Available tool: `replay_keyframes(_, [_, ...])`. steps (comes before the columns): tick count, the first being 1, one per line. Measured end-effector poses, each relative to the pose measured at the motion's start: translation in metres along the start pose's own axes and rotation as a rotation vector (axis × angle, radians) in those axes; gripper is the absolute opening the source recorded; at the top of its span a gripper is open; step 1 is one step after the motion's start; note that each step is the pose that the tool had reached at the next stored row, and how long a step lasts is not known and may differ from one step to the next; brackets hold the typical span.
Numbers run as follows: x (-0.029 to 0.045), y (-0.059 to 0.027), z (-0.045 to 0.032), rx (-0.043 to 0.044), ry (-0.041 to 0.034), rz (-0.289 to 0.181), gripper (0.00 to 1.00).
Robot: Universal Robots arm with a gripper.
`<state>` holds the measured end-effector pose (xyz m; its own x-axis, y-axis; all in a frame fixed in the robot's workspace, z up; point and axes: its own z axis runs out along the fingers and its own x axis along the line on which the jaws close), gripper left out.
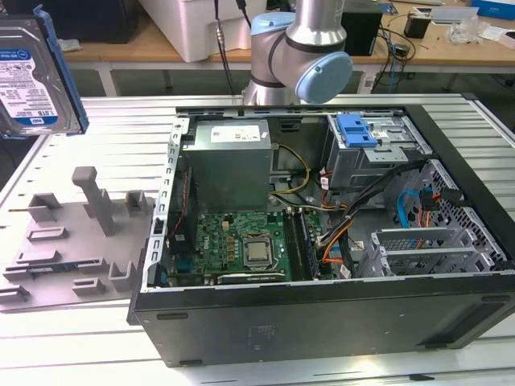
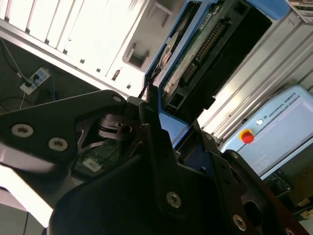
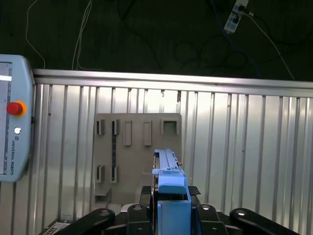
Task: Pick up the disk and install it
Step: 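Pick up the disk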
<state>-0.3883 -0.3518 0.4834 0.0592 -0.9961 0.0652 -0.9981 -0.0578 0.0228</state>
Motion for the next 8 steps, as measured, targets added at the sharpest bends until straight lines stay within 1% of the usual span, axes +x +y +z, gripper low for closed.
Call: replay_keyframes(8, [0.007,-0.016,-0.0031,0.0,-0.0012,0.0,0.37])
